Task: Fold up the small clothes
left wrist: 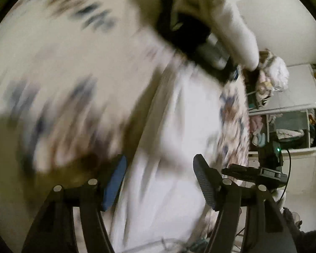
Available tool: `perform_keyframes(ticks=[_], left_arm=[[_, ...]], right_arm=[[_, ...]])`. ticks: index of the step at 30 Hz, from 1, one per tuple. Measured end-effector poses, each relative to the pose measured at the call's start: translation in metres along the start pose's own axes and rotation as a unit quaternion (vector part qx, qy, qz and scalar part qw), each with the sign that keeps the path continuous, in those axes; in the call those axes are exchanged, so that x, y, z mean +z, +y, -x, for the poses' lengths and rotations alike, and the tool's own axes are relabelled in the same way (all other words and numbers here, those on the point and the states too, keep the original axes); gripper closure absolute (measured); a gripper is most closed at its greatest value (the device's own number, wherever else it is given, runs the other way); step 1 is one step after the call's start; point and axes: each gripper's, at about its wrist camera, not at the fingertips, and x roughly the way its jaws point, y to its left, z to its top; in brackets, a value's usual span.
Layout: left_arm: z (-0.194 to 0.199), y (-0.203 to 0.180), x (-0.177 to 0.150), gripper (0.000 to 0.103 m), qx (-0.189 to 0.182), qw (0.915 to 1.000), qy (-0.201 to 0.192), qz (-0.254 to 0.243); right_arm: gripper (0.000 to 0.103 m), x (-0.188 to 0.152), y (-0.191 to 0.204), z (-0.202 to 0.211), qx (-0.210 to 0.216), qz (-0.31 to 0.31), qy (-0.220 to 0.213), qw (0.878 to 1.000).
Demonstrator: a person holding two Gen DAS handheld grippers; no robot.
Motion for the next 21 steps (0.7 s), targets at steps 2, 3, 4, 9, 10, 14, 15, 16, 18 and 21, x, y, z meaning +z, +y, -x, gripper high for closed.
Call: perform_keyframes(ticks=[2,3,4,9,10,14,15,16,18,21], left_arm=[[0.009,0.017,-0.052,0.039,0.021,0.9991,0.025,0.028],[0.01,0.025,-0.07,0.039,0.026,0.9983,0.034,0.04],[0.01,0.032,-0.087,0.039,0.03,0.9971,0.043,0.056],[-0.007,0.053,-0.137,0.04,0.055,0.9925,0.062,0.09],[-0.009,0.051,-0.139,0.043,0.06,0.9932,0.056,0.083],[-0.017,0.031,-0.148,0.101,0.086,0.9938,0.031,0.063],[-0.012,0.025,-0.153,0.101,0.084,0.9946,0.016,0.06],[-0.006,0.019,-0.157,0.102,0.08,0.9949,0.003,0.061],[0.008,0.023,-0.166,0.102,0.068,0.9952,-0.007,0.07],[0.017,0.021,-0.176,0.102,0.055,0.9948,-0.016,0.084]], right_arm=[[0.04,-0.05,-0.029,-0.009,0.003,-0.033,0.025,0.999],[0.04,-0.067,-0.039,-0.014,0.005,-0.042,0.034,0.999],[0.04,-0.083,-0.049,-0.021,0.006,-0.052,0.044,0.998],[0.04,-0.129,-0.071,-0.066,0.022,-0.082,0.065,0.994],[0.04,-0.131,-0.068,-0.073,0.019,-0.076,0.063,0.995],[0.098,-0.14,-0.061,-0.085,-0.005,-0.066,0.052,0.996],[0.1,-0.143,-0.059,-0.082,-0.011,-0.064,0.04,0.997],[0.101,-0.145,-0.057,-0.08,-0.013,-0.064,0.035,0.997],[0.102,-0.15,-0.053,-0.071,-0.018,-0.062,0.026,0.998],[0.102,-0.156,-0.048,-0.063,-0.027,-0.059,0.022,0.998]])
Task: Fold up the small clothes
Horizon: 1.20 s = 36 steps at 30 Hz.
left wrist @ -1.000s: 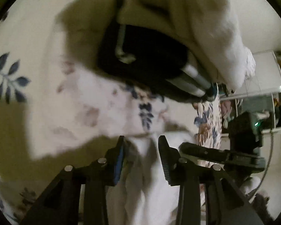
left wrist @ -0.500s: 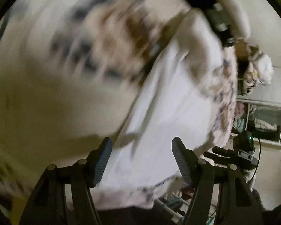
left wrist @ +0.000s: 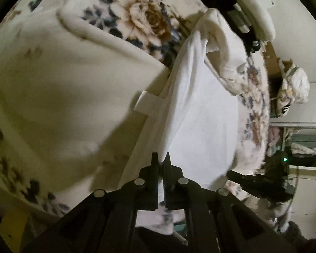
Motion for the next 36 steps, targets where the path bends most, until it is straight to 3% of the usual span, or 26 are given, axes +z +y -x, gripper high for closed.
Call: perform_keyframes(ticks=[6,7,8,10,11,15,18,20,21,22,27,31,36], left_arm=[[-0.023,0.023,0.009,0.1,-0.023,0.9985,0.041,0.029],[-0.024,0.028,0.011,0.096,-0.028,0.9979,0.049,0.033],[-0.022,0.032,0.011,0.089,-0.026,0.9977,0.052,0.036],[-0.022,0.04,0.01,0.045,-0.046,0.9969,0.052,0.037],[-0.025,0.041,0.01,0.036,-0.052,0.9967,0.05,0.036],[-0.058,0.042,0.009,0.035,-0.046,0.9959,0.074,0.025],[-0.062,0.029,0.009,0.032,-0.033,0.9978,0.056,-0.003],[-0.06,0.021,0.006,0.036,-0.018,0.9985,0.048,-0.02],[-0.059,0.017,0.003,0.072,-0.004,0.9985,0.046,-0.029],[-0.059,0.015,0.001,0.1,0.005,0.9981,0.051,-0.034],[-0.045,0.001,-0.004,0.101,-0.011,0.9981,0.06,-0.011],[-0.02,-0.014,0.004,0.101,-0.056,0.9965,0.057,0.026],[0.018,-0.046,0.049,0.101,-0.124,0.9907,0.027,0.05]], right_arm=[[0.101,0.009,-0.005,-0.01,-0.045,0.016,0.038,0.998],[0.095,0.011,-0.008,-0.011,-0.035,0.013,0.044,0.998],[0.088,0.01,-0.01,-0.011,-0.025,0.01,0.047,0.999],[0.044,0.009,-0.017,-0.01,0.006,0.003,0.05,0.999],[0.038,0.009,-0.02,-0.013,0.022,0.003,0.052,0.998],[0.037,0.012,-0.022,-0.036,0.034,0.011,0.069,0.997],[0.035,0.012,-0.013,-0.043,0.045,0.021,0.066,0.997],[0.046,0.013,-0.011,-0.039,0.04,0.029,0.062,0.997],[0.072,0.011,-0.008,-0.039,0.031,0.034,0.063,0.997],[0.092,0.01,-0.004,-0.041,0.034,0.033,0.069,0.997],[0.098,0.001,0.008,-0.027,0.073,0.02,0.074,0.994],[0.099,0.0,0.028,0.003,0.127,0.008,0.077,0.989],[0.099,0.021,0.067,0.056,0.182,0.004,0.048,0.982]])
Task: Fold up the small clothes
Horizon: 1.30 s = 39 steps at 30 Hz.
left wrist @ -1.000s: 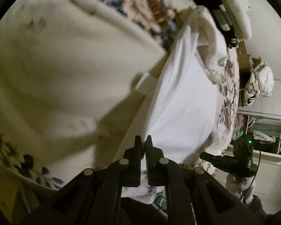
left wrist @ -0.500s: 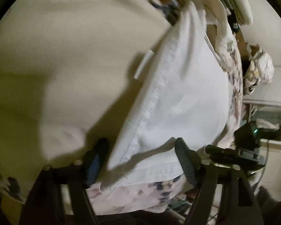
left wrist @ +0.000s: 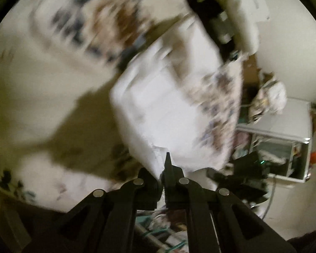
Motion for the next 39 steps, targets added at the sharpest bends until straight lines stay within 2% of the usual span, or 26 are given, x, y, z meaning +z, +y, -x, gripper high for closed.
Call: perform_keyframes(ticks=[2,4,5,8,9,10,11,12,13,15,17,20,23,27,29,30,33,35,36,37,39], left_arm=[[0.007,-0.02,0.029,0.101,-0.025,0.9996,-0.015,-0.005],[0.008,-0.042,0.07,0.101,-0.053,0.9978,-0.039,-0.009],[0.009,-0.049,0.088,0.1,-0.054,0.9972,-0.048,-0.017],[-0.002,-0.066,0.161,0.098,-0.09,0.9936,-0.066,-0.018],[-0.007,-0.07,0.178,0.089,-0.083,0.9936,-0.074,-0.02],[-0.008,-0.073,0.198,0.071,-0.074,0.9931,-0.088,-0.025],[-0.006,-0.075,0.213,0.059,-0.067,0.9916,-0.106,-0.032],[-0.005,-0.075,0.22,0.042,-0.063,0.9905,-0.118,-0.034],[0.001,-0.071,0.224,0.042,-0.062,0.9892,-0.128,-0.037],[0.005,-0.068,0.228,0.04,-0.05,0.9879,-0.138,-0.05],[0.006,-0.06,0.22,0.038,-0.021,0.988,-0.137,-0.068],[-0.013,-0.053,0.208,0.038,0.029,0.9895,-0.103,-0.097],[-0.046,-0.049,0.207,0.038,0.064,0.9888,-0.066,-0.118],[-0.089,-0.065,0.226,0.038,0.096,0.9809,-0.046,-0.162],[-0.107,-0.074,0.241,0.038,0.12,0.9751,-0.049,-0.18],[-0.114,-0.076,0.251,0.038,0.122,0.9748,-0.05,-0.18],[-0.123,-0.079,0.278,0.039,0.114,0.9788,-0.047,-0.163],[-0.114,-0.083,0.282,0.039,0.095,0.9801,-0.049,-0.167],[-0.109,-0.084,0.281,0.039,0.087,0.98,-0.049,-0.172],[-0.106,-0.084,0.279,0.039,0.079,0.9805,-0.044,-0.175],[-0.11,-0.078,0.275,0.04,0.073,0.9812,-0.031,-0.176]], right_arm=[[0.099,0.015,0.023,0.01,0.021,0.0,-0.019,1.0],[0.099,0.047,0.052,0.023,0.039,0.007,-0.047,0.998],[0.099,0.058,0.063,0.024,0.041,0.008,-0.06,0.997],[0.099,0.127,0.093,0.038,0.061,-0.002,-0.109,0.992],[0.097,0.151,0.1,0.039,0.062,-0.011,-0.127,0.99],[0.096,0.168,0.103,0.039,0.062,-0.016,-0.139,0.988],[0.094,0.19,0.107,0.037,0.067,-0.027,-0.146,0.987],[0.079,0.199,0.11,0.032,0.069,-0.037,-0.149,0.986],[0.058,0.209,0.106,0.035,0.068,-0.042,-0.154,0.985],[0.044,0.214,0.107,0.045,0.062,-0.031,-0.171,0.983],[0.039,0.207,0.098,0.053,0.031,-0.005,-0.175,0.984],[0.039,0.19,0.083,0.054,-0.047,0.036,-0.176,0.983],[0.039,0.195,0.074,0.04,-0.106,0.051,-0.168,0.979],[0.04,0.22,0.075,0.022,-0.129,0.069,-0.166,0.975],[0.074,0.235,0.079,0.015,-0.135,0.071,-0.168,0.974],[0.091,0.246,0.08,0.011,-0.14,0.064,-0.179,0.972],[0.092,0.271,0.088,0.023,-0.136,0.036,-0.209,0.968],[0.091,0.275,0.094,0.029,-0.131,0.037,-0.213,0.968],[0.081,0.273,0.098,0.028,-0.125,0.043,-0.207,0.969],[0.057,0.273,0.099,0.028,-0.118,0.047,-0.2,0.971],[0.039,0.27,0.097,0.029,-0.111,0.049,-0.191,0.974]])
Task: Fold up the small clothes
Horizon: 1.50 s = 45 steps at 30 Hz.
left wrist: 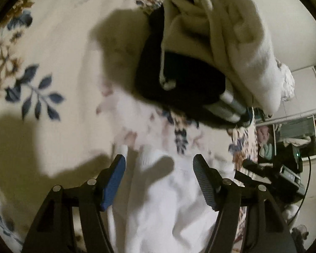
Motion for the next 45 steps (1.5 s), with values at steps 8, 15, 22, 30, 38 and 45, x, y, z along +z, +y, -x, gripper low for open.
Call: perform_keyframes(ticks=[8,15,22,30,38,45], left_arm=[[0.006,0.008,0.0,0.099,-0.008,0.9984,-0.052,0.02],[-0.014,0.036,0.024,0.096,0.001,0.9989,-0.003,0.046],[0.053,0.038,-0.034,0.043,-0.03,0.9972,-0.014,0.068],[0.053,0.036,-0.13,0.057,-0.012,0.9966,0.005,0.081],[0.06,0.034,-0.135,0.099,0.018,0.9981,-0.009,0.059],[0.069,0.055,-0.138,0.098,0.014,0.9968,0.024,0.074]], right_arm=[[0.1,0.002,-0.009,-0.009,0.003,-0.024,-0.009,1.0],[0.1,0.022,-0.009,-0.032,-0.05,-0.03,0.004,0.998],[0.061,-0.015,-0.01,0.01,-0.056,0.025,0.031,0.998],[0.061,-0.114,-0.053,-0.001,-0.044,0.005,0.098,0.994],[0.099,-0.139,-0.073,0.003,-0.037,-0.044,0.045,0.997],[0.1,-0.133,-0.068,0.006,-0.075,-0.014,0.065,0.995]])
